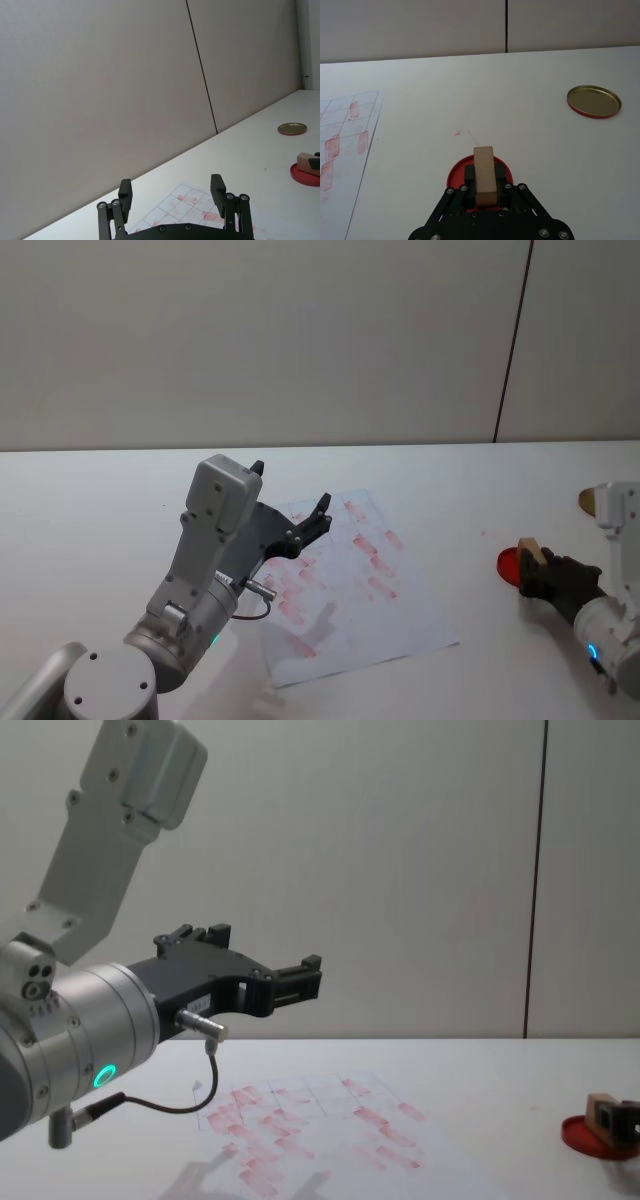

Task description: Use the one hand to pick up the stamp and affix it onto the A4 paper.

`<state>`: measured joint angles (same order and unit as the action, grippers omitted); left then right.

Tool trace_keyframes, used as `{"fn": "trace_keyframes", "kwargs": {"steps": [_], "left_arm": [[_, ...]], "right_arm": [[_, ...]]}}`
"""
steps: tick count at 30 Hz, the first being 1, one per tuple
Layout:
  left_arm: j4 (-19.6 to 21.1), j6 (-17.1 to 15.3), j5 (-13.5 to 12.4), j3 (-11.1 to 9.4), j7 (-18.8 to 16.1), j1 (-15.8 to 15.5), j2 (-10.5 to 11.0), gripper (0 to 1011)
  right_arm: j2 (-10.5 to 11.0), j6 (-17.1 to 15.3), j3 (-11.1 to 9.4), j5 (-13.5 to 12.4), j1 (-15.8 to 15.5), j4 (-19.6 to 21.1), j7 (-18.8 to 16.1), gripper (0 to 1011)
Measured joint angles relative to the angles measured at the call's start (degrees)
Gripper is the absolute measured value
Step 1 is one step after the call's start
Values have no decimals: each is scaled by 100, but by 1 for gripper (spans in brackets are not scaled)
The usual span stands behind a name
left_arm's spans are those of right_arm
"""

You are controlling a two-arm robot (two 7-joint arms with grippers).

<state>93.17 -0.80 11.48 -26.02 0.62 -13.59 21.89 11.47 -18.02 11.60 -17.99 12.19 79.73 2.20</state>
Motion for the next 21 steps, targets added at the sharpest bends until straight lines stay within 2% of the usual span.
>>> {"fn": "trace_keyframes", "kwargs": {"steps": [9, 21], "left_arm": [[0, 0, 0, 0, 0, 0, 0, 993], [0, 0, 0, 0, 0, 0, 0, 993]], "right_arm": [[-54, -95, -52, -260, 128, -214, -79, 216], [-99, -220, -42, -290, 205, -230, -150, 216]]}}
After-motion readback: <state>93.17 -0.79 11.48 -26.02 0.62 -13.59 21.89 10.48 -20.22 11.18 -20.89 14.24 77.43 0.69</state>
